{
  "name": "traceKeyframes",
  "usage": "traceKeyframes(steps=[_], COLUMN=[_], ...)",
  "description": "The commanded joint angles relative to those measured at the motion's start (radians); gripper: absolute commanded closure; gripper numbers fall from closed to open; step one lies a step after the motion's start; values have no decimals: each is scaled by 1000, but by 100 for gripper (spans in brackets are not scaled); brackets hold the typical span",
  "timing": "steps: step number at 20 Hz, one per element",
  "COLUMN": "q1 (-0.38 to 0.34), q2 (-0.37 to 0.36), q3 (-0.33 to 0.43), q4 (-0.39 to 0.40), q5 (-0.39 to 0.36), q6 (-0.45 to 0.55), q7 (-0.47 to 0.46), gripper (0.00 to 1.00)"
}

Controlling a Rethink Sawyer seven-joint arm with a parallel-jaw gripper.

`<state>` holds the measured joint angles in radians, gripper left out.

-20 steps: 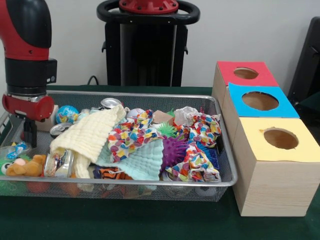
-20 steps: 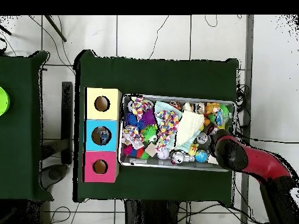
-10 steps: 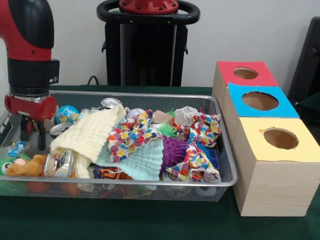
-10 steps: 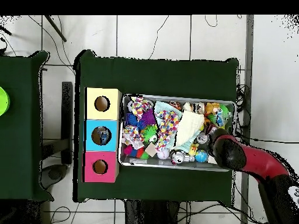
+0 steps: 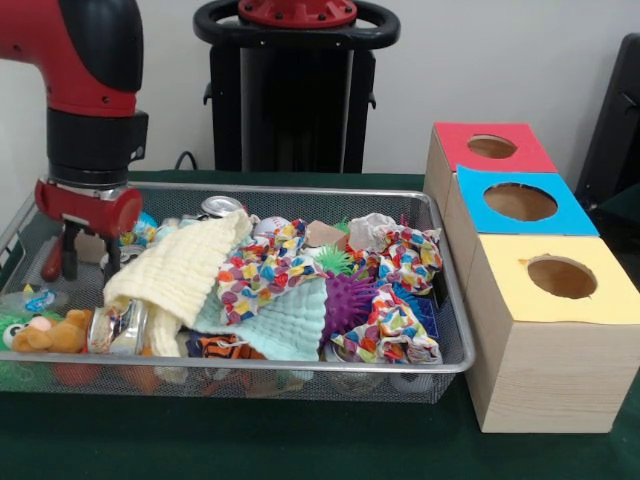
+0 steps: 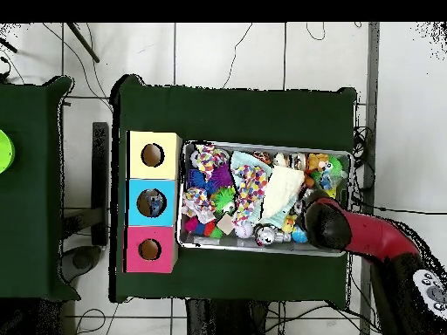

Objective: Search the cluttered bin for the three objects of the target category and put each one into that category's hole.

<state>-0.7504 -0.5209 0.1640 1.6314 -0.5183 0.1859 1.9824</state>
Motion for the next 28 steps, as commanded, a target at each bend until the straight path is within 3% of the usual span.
traceKeyframes(steps=[1, 11, 16, 19, 28], q1=[64, 64, 105, 96, 103], q2=[-36, -23, 5, 28, 40], q3=[-104, -107, -162, -156, -165], q4=[3, 17, -57, -89, -74], q5=[101, 142, 143, 141, 154], q6=[145, 86, 60, 42, 6], q7=[181, 125, 138, 122, 133], gripper=[0, 0, 0, 0, 0])
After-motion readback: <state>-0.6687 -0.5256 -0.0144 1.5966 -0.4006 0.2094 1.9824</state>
